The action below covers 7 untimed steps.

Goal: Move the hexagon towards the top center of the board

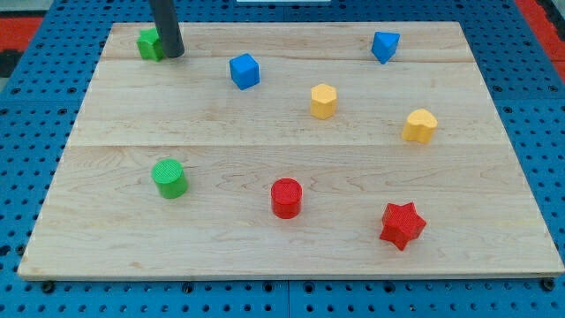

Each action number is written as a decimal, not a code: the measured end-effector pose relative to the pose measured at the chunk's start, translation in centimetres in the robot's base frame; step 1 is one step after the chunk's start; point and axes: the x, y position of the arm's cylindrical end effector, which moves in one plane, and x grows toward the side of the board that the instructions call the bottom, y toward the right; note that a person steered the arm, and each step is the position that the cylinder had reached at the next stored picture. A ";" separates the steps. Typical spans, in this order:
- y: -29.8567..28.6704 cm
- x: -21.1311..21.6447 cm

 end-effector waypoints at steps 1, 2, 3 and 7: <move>3.0 1.4; 6.1 5.3; 7.0 13.6; 17.8 7.8</move>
